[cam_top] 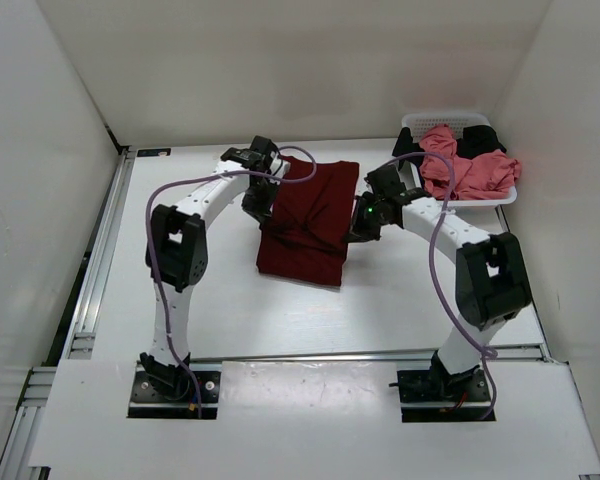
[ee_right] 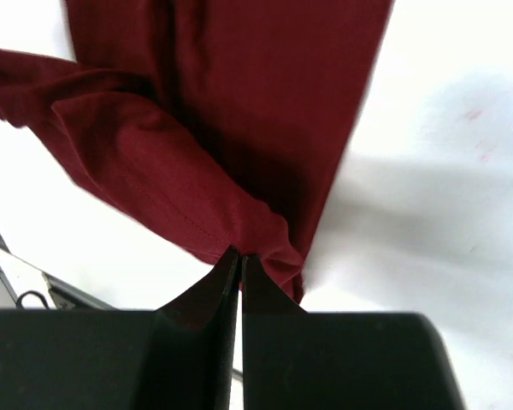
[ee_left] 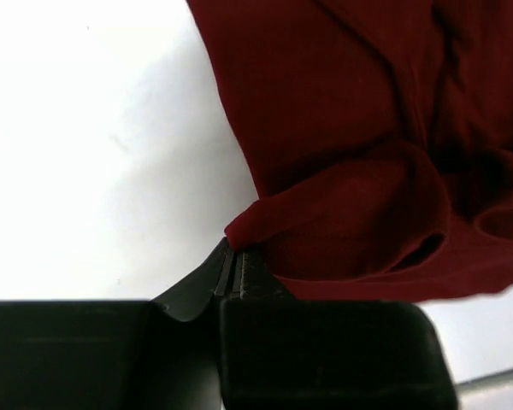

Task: Fold and stack the t-shirts
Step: Fold the folded rectangular tshirt in 1/3 of the way

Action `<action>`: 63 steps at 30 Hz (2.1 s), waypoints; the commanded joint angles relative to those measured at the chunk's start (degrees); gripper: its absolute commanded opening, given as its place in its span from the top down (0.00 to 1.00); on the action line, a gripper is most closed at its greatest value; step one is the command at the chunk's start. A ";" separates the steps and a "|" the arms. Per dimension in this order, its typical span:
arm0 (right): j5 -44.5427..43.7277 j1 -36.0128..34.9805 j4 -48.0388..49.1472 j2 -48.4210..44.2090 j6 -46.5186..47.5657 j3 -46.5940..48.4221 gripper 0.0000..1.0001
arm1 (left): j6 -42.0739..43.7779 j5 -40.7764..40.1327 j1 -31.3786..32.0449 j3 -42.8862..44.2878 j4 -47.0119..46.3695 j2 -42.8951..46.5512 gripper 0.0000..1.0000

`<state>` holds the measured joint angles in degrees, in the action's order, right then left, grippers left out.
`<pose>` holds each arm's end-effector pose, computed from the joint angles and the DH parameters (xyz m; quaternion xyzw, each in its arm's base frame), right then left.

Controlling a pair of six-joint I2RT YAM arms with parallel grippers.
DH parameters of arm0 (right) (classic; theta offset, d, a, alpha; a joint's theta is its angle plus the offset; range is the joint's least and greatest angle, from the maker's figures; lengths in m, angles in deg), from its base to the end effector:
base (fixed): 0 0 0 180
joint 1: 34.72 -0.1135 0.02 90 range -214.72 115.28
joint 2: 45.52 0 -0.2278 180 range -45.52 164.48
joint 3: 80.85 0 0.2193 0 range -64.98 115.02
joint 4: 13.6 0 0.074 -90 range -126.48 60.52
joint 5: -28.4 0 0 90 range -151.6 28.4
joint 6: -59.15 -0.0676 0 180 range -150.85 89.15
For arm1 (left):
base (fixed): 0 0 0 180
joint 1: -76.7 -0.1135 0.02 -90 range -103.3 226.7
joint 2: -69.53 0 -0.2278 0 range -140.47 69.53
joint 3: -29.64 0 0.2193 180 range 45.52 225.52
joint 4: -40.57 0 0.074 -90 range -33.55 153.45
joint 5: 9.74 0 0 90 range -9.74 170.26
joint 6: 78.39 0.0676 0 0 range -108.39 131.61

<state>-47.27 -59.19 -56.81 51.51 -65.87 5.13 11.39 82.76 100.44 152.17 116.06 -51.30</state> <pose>0.3067 0.1580 0.1843 0.0487 0.9438 0.2541 0.2055 0.3608 -0.1619 0.1797 0.2047 0.9684 -0.0504 0.1334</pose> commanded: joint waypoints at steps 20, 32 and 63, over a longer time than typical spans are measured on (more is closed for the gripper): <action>10.19 7.77 -1.58 15.03 6.81 14.35 0.42 | 0.23 -3.82 0.77 12.88 -7.23 -10.30 0.61; -6.24 0.93 -13.36 3.70 18.32 21.41 0.65 | 0.23 -15.69 -3.35 15.71 -6.70 -0.12 0.00; -16.78 -13.24 -10.11 31.72 12.35 36.76 0.98 | 0.23 -5.40 -17.60 -18.15 -7.32 16.25 0.00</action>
<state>-61.11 -72.35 -67.11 81.83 -52.80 38.44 11.63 76.16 83.29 133.90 109.77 -37.82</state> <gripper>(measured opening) 0.025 0.994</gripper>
